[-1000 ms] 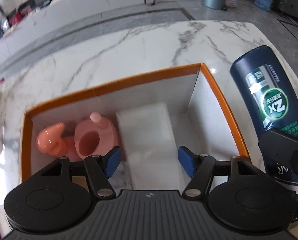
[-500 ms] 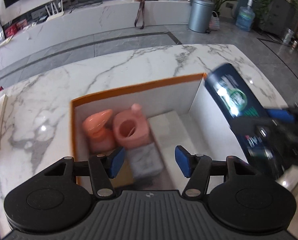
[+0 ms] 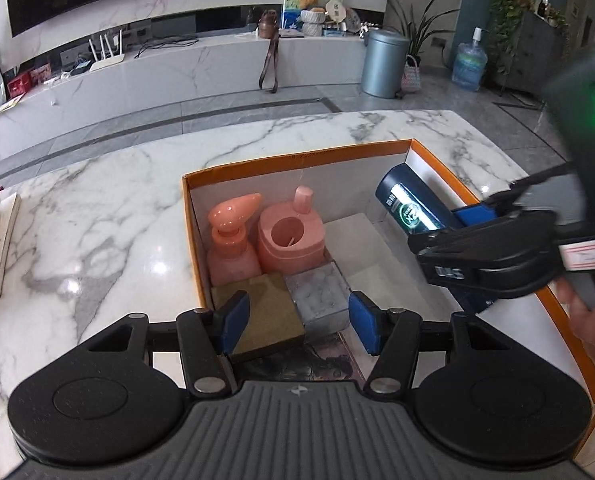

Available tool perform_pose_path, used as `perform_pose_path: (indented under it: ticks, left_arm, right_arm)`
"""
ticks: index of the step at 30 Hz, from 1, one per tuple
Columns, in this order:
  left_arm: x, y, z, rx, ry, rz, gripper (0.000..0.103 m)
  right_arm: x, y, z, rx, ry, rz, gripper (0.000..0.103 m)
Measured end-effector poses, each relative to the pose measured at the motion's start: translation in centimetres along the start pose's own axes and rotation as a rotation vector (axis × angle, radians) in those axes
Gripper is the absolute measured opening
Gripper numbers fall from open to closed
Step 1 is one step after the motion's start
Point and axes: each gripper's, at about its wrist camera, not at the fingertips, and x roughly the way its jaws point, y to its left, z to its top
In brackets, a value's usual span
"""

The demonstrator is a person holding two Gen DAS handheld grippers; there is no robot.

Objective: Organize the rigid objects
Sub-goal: 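Lower the white box with the left tool while the right tool lowers the bottle into the box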

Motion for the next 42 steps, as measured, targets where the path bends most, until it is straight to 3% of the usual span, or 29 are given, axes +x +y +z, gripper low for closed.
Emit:
perform_pose_path:
  ticks: [3, 13, 19, 24, 28, 29, 35, 38, 42]
  left_arm:
    - [0.3, 0.2, -0.4, 0.0, -0.009, -0.013, 0.067]
    - [0.5, -1.0, -2.0, 0.121, -0.105, 0.058, 0.067]
    - [0.6, -0.7, -2.1, 0.126, -0.126, 0.055, 0.067]
    - [0.5, -0.5, -2.3, 0.111, -0.143, 0.048, 0.063]
    - [0.2, 0.1, -2.6, 0.062, -0.176, 0.055, 0.053]
    - [0.1, 0.3, -2.6, 0.051, -0.182, 0.048, 0.053]
    - [-0.1, 0.7, -2.6, 0.028, -0.197, 0.028, 0.052]
    - [-0.1, 0.8, -2.7, 0.021, -0.202, 0.026, 0.051]
    - [-0.1, 0.8, -2.7, 0.017, -0.205, 0.025, 0.05]
  right_arm:
    - [0.8, 0.6, 0.2, -0.051, 0.007, -0.07, 0.035]
    - [2.6, 1.8, 0.6, -0.152, 0.036, -0.138, 0.037]
    - [0.8, 0.4, 0.8, -0.152, 0.032, -0.042, 0.043]
    - [-1.5, -0.5, -0.7, -0.142, 0.079, 0.161, 0.039]
    - [-2.0, 0.8, -3.0, -0.2, 0.144, 0.299, 0.012]
    - [-1.8, 1.2, -3.5, -0.211, 0.165, 0.317, 0.012]
    - [0.6, 3.5, -4.7, -0.249, 0.282, 0.317, 0.011]
    - [1.3, 3.7, -4.6, -0.238, 0.263, 0.296, 0.008]
    - [1.9, 3.2, -4.6, -0.174, 0.274, 0.328, 0.005]
